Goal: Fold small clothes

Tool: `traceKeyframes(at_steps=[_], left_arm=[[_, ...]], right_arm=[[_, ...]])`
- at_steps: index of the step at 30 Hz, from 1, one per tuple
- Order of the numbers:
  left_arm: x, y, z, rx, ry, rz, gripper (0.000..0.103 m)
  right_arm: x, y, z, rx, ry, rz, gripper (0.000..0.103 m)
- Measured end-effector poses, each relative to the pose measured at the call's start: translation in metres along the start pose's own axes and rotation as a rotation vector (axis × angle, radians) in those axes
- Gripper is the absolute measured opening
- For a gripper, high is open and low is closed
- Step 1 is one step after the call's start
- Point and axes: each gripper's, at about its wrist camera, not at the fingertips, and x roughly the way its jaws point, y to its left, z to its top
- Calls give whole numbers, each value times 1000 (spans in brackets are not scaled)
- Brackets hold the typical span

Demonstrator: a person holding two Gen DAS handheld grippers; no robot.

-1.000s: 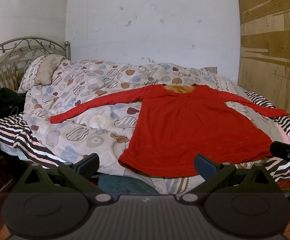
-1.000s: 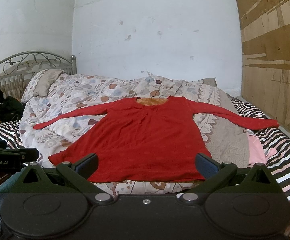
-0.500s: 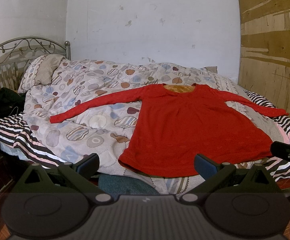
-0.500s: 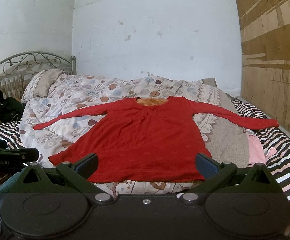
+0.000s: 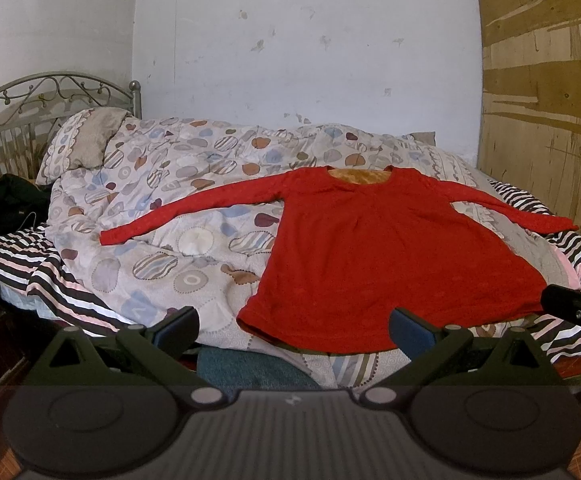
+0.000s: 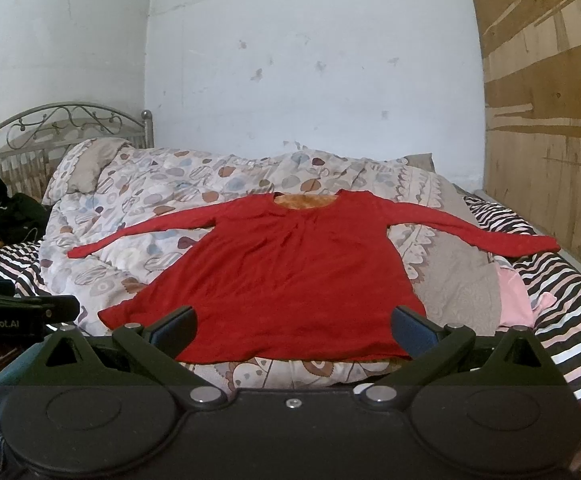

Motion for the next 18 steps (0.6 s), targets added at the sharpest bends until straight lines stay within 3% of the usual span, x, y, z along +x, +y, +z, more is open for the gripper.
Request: traceKeyframes(at_steps=[18], left_arm=[[0,0,0,0,3,0,103]], right_arm=[[-5,2,-1,10,7,8,103]])
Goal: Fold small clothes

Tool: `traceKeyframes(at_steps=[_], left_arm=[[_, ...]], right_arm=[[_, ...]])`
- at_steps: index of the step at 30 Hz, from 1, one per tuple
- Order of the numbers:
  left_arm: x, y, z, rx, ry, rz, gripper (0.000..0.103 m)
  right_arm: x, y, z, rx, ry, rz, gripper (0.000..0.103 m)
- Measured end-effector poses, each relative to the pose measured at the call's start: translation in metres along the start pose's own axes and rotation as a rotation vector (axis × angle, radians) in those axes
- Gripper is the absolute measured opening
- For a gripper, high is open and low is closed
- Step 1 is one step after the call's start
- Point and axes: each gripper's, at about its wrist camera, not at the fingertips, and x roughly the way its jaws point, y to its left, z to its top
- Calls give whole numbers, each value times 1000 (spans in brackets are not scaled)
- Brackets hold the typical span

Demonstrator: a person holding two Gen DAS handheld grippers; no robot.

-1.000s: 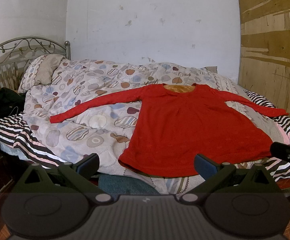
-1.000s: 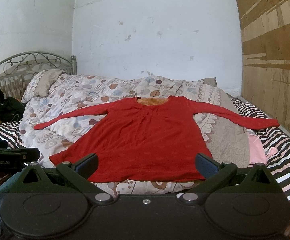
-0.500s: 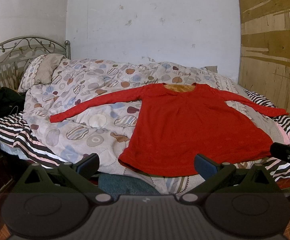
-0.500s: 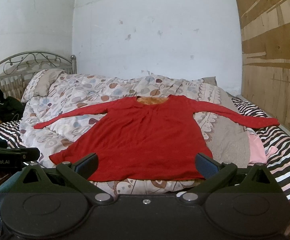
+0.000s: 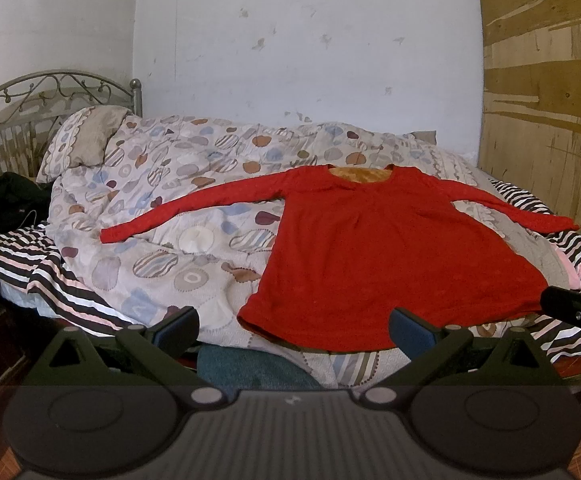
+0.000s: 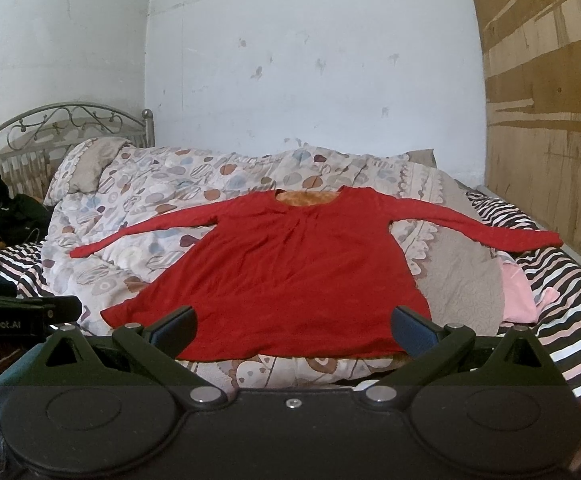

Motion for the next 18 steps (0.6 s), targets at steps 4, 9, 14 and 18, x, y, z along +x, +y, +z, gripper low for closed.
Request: traceKeyframes(at_steps=[4,9,14,18], left_arm=[[0,0,0,0,1,0,103],[-2,1,0,-2,11,5,103],[6,3,-1,-17,42,27,103],[17,7,3,-11,92,14,103]], right_arm=[[7,0,-2,1,1,0,103],[8,-3,-5,10,12,4,103],[14,-5,-5,46,55,11,103],[19,-5,4,41,85,-1,103]])
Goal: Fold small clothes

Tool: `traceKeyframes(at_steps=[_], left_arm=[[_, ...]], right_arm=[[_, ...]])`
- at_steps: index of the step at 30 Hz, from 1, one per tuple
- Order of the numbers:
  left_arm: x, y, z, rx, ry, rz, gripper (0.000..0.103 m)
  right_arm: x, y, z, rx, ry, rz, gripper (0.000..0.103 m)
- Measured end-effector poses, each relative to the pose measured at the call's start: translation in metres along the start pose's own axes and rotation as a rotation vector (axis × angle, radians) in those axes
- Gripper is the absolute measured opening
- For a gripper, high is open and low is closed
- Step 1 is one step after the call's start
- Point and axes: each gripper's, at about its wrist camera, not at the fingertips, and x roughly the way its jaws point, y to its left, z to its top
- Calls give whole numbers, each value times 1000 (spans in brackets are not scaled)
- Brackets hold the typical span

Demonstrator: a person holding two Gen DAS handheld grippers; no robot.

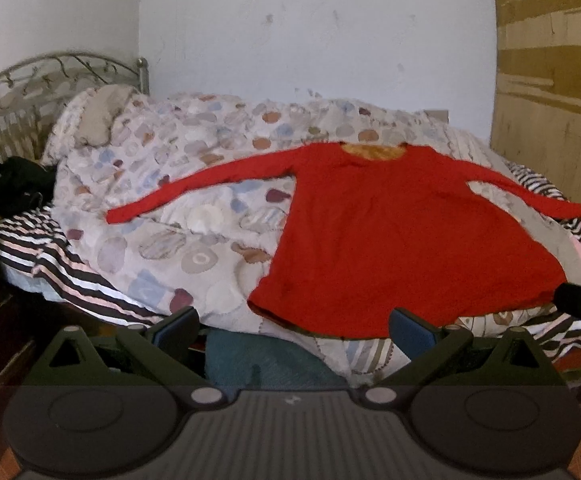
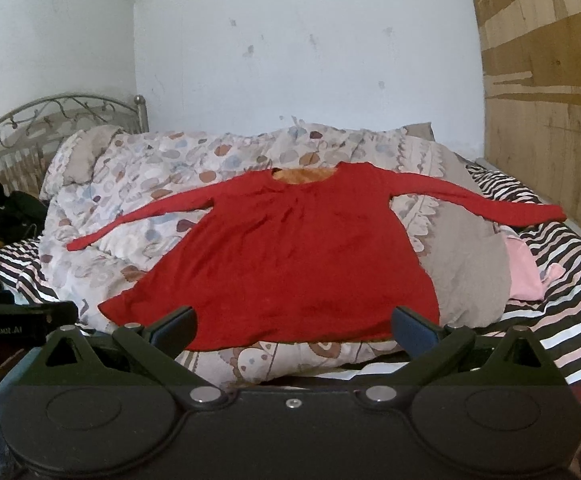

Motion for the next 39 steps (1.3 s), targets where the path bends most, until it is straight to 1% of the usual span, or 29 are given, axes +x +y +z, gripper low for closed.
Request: traceKeyframes(at_steps=[2,6,11,14,18,22,26,31,35,37,39], left_arm=[[3,5,3,-19,21,-35,103],[4,15,11,-64,38,-64,103],[8,25,31,-85,40,-105,103],[13,25,43,-66,32,-94,103],[24,21,60,-15,28,-72,103],[46,17,81,6,61,-61,103],[67,14,98,26,69,-46,103],[99,4,120,51,108,-58,103],[121,-5,139,80,126,-62,103],[134,-11,149,96,134,-65,103],[147,-15,159,105,140,-65,103]], right_arm=[[5,0,5,-5,27,19,103],[13,3,9,-10,59,41,103],[15,9,11,-69,59,40,103],[19,10,12,-79,65,51,103],[30,10,14,-87,78,58,103],[48,6,20,-91,101,42,103],[67,0,30,-84,108,35,103],[94,-9,47,-76,130,2,103],[112,-21,63,-20,120,-35,103],[119,-30,70,13,99,-50,103],[124,-39,76,41,60,-51,103]])
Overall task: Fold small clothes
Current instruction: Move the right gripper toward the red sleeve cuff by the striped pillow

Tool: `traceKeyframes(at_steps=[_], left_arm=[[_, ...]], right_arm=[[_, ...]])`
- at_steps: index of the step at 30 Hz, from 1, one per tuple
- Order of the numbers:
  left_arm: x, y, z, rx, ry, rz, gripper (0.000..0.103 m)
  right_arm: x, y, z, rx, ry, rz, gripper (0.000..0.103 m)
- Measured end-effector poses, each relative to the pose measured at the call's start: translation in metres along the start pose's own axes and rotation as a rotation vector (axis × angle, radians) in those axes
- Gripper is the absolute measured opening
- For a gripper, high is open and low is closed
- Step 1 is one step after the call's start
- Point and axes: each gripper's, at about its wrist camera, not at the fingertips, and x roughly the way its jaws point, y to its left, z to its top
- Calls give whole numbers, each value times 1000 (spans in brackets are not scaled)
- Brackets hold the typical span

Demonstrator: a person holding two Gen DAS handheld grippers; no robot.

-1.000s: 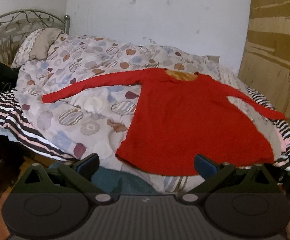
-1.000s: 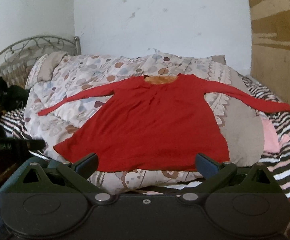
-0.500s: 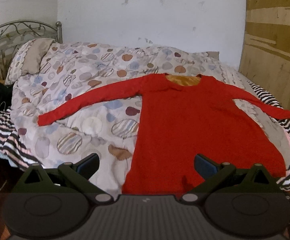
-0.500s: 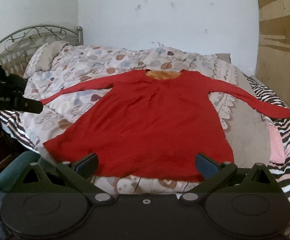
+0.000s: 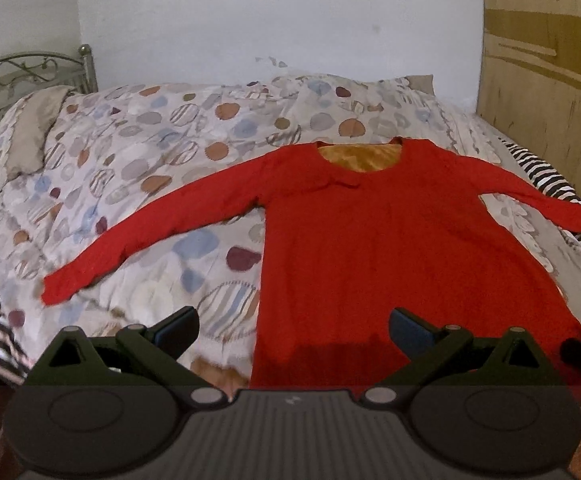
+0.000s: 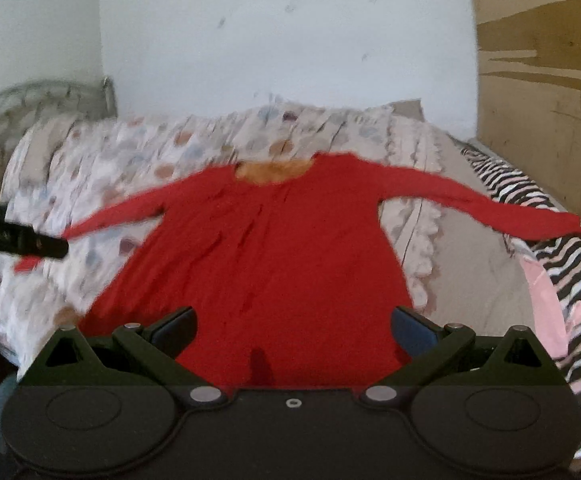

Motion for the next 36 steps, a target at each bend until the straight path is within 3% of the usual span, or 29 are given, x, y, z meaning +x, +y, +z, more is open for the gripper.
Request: traceKeyframes(at_steps=[4,8,17,25,36], left_arm=[[26,-1,21,8,9,-2,103],[55,-5,36,13,22,8,103],[114,-12,47,-4,57,34,103],[152,-27,36,-44,81,54,103],[187,-53,21,-39,52,42,103]], right_arm=[[10,-18,13,53,-67,-18,103],[26,-38,28,78,-74,-37,103],[56,-77,43,84,-107,-181,103],[109,-105,47,26,126,-302,103],[135,-143,47,63,164,-341,103]])
